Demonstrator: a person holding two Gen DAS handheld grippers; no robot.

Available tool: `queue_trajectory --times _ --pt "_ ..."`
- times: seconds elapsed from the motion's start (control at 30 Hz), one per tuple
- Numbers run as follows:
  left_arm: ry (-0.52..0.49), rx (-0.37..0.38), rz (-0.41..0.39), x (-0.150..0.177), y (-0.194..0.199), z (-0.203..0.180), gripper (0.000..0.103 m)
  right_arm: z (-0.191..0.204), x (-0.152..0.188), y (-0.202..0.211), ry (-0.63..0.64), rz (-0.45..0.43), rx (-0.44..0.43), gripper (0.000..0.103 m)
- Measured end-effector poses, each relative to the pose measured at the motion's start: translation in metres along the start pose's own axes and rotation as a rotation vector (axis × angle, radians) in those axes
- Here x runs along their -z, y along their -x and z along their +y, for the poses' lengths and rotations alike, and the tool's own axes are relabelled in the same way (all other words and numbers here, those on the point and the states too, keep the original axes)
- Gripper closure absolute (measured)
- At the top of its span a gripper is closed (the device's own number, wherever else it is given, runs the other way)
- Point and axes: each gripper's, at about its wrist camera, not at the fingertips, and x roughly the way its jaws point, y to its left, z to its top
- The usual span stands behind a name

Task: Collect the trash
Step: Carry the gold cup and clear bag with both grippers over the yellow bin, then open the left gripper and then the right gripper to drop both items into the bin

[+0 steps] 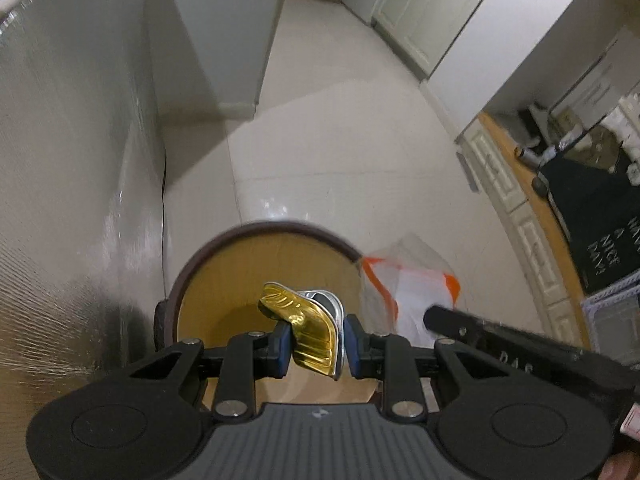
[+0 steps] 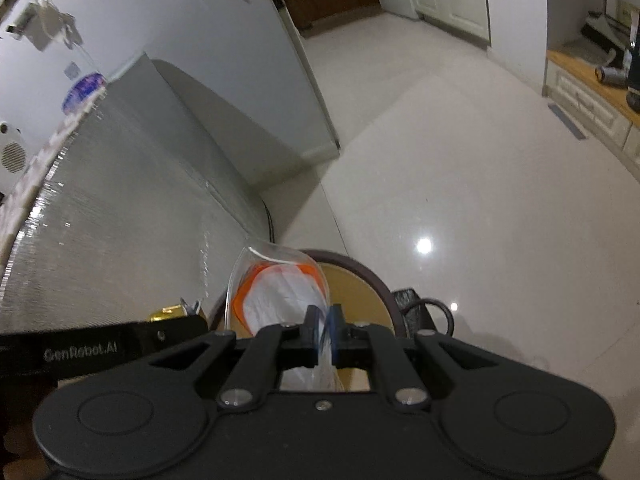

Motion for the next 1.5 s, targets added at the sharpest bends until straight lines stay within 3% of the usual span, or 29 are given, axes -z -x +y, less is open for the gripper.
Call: queue_trajectory --times 0.4,1.0,1.13,1.5 --pt "-0.002 -0.076 0.137 0.005 -0.041 0.013 0.074 0.006 0.010 -0.052 -0.022 0.092 0.036 0.097" --pt "-0.081 -0.161 0.163 0.014 -0.061 0.005 0.073 -0.002 0.022 -0.076 0.004 0.151 0.042 0.097" --pt "-0.101 -0.187 0.157 0.015 -0.062 0.005 0.058 -0.004 0.022 -0.079 0.007 0.160 0.041 0.097" --pt "-0.112 -0.228 0.162 0.018 -0.063 0.007 0.044 0.001 0.023 -0.082 0.019 0.153 0.059 0.095"
